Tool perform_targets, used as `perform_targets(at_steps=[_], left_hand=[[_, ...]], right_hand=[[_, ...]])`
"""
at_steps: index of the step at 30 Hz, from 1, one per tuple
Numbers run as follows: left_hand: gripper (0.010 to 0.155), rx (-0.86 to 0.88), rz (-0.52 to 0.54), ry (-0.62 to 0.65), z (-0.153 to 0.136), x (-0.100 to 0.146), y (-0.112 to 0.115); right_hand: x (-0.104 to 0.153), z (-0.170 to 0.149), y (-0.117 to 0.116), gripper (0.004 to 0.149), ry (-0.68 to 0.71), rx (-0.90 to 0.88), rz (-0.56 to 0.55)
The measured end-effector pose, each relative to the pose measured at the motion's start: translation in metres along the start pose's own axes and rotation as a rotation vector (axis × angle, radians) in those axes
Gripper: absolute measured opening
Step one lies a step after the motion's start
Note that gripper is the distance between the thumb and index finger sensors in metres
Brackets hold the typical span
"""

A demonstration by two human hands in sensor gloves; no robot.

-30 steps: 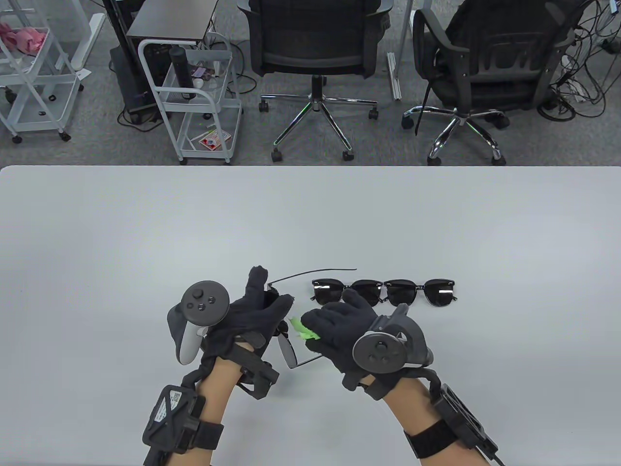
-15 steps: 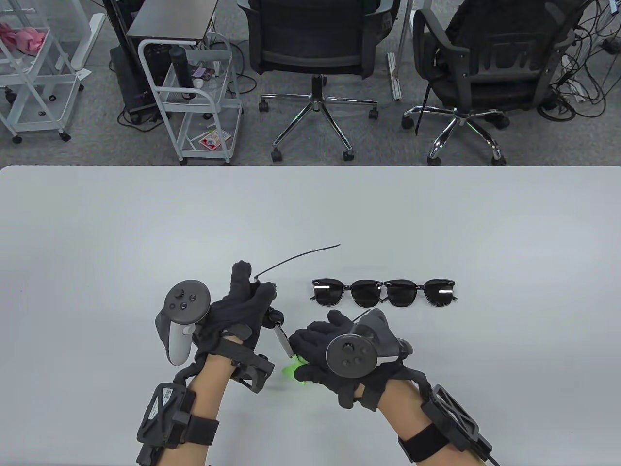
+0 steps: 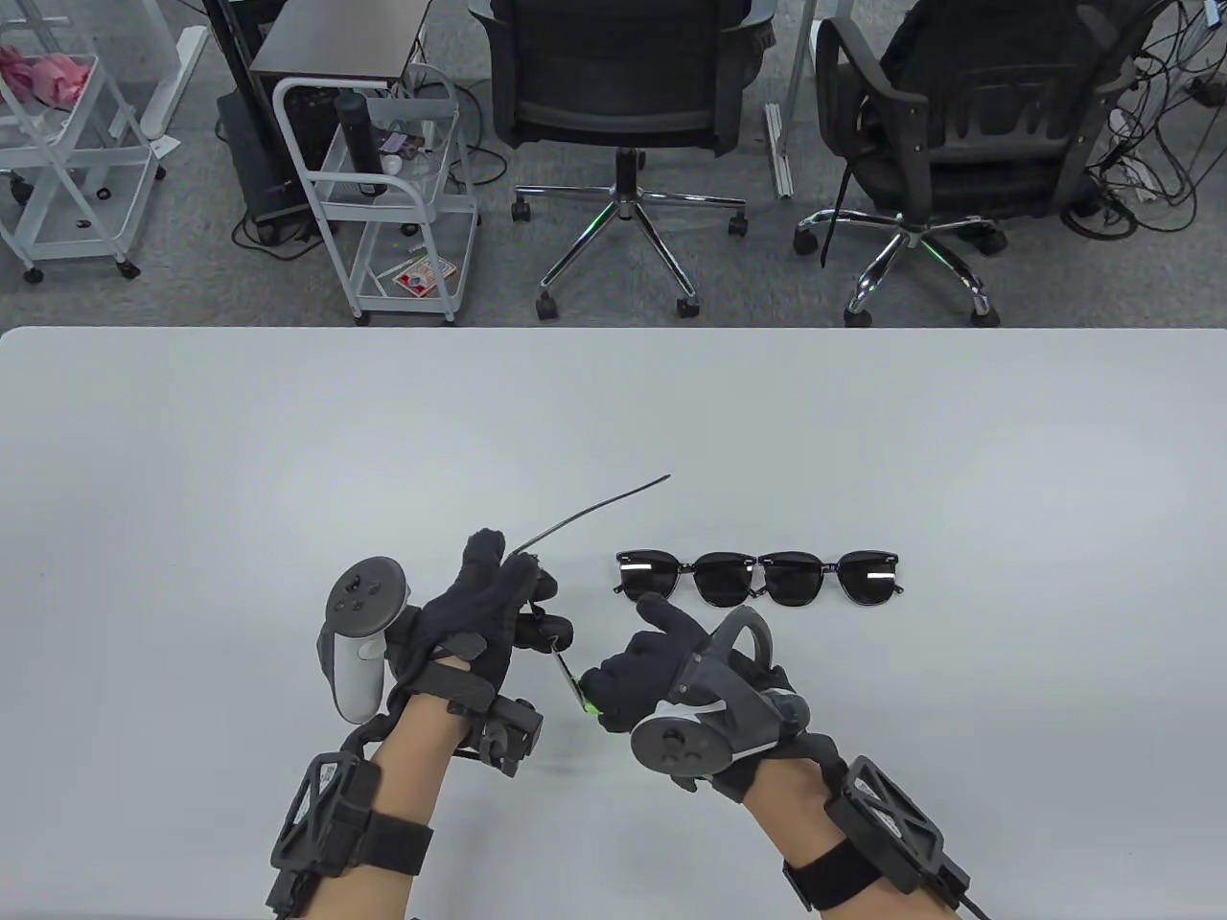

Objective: Dust sunglasses

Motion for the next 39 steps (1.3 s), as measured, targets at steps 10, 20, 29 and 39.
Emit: perform_targets(at_steps=[10, 20, 29, 39], left_hand=[[0.108, -0.101, -0.324, -0.024, -0.005, 0.0, 0.045], [0.103, -0.268, -0.049, -0.005, 0.003, -0.006, 0.014], [0.103, -0.181, -0.043, -0.024, 0.001, -0.007, -0.008], [0.093, -0.096, -0.166, -0.048, -0.004, -0.006, 0.028]], right_hand=[[0.002, -0.017, 0.001, 0.043, -0.069, 0.02, -0.033], [-0.014, -0.026, -0.012, 0.043, -0.183, 0.076, 0.025], [0.011, -0.063, -0.016, 0.043, -0.31, 0.11, 0.094], [-0.008, -0.011, -0.003, 0.043, -0.149, 0.266, -0.024]])
Point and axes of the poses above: the tracker on the back of each hand, its own z axis roughly to the thumb side, its own x axis roughly from the fingertips to the wrist, y = z × x, the point moved 3 cm from there along -x, roughly from the wrist to the fingertips, and after that the axes turned 7 degrees about z, right-handed, at the moved point
